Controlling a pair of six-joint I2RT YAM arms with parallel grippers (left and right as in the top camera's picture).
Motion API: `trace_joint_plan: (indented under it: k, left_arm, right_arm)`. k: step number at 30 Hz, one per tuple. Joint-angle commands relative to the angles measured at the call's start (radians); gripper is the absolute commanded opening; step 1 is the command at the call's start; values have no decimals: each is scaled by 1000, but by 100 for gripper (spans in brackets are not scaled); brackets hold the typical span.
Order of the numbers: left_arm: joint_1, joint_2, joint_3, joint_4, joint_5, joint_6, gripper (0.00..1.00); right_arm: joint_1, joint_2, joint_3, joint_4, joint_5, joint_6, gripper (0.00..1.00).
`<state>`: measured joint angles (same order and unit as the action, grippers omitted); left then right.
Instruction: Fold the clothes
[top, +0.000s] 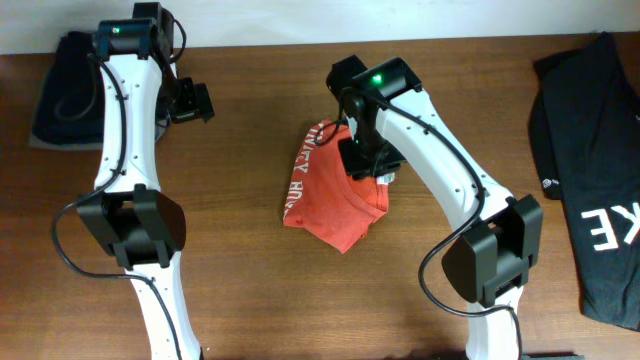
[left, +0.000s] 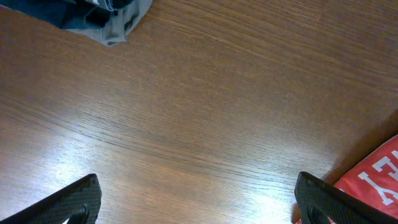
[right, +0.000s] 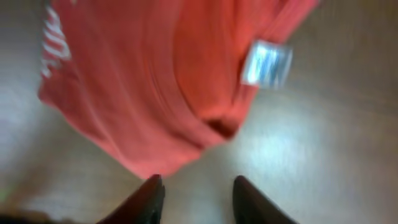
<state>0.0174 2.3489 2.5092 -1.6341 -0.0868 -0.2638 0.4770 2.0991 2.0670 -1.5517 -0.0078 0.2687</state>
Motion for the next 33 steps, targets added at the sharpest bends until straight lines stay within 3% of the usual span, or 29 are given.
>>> trace_joint_plan:
  k: [1, 3, 4, 5, 6, 13, 18, 21, 33]
  left_arm:
    - [-2, -8, -9, -4, 1, -12, 99]
    - [-2, -8, -9, -6, 9, -12, 99]
    - [-3, -8, -9, -6, 16, -12, 99]
    - [-3, -8, -9, -5, 20, -12, 99]
    - [-4, -8, -9, -5, 20, -12, 99]
    - [-18, -8, -9, -5, 31, -12, 99]
    - [-27, -8, -9, -4, 30, -12, 99]
    - [-27, -8, -9, 0, 30, -12, 99]
    - [-28, -8, -9, 3, 31, -12, 99]
  right_arm:
    - [-27, -11, 13, 62, 15, 22, 50]
    - [-43, -11, 13, 107, 5, 24, 48]
    - [-52, -11, 13, 127, -1, 31, 36]
    - [-61, -11, 10, 150, -16, 43, 10]
    - [-70, -11, 1, 181, -43, 62, 4]
    - [-92, -9, -153, 438, -412, -13, 4]
    - [-133, -4, -328, 670, -789, -113, 4]
    - [-167, 14, -443, 807, -1023, -95, 4]
    - [-126, 24, -745, 875, -1069, -86, 4]
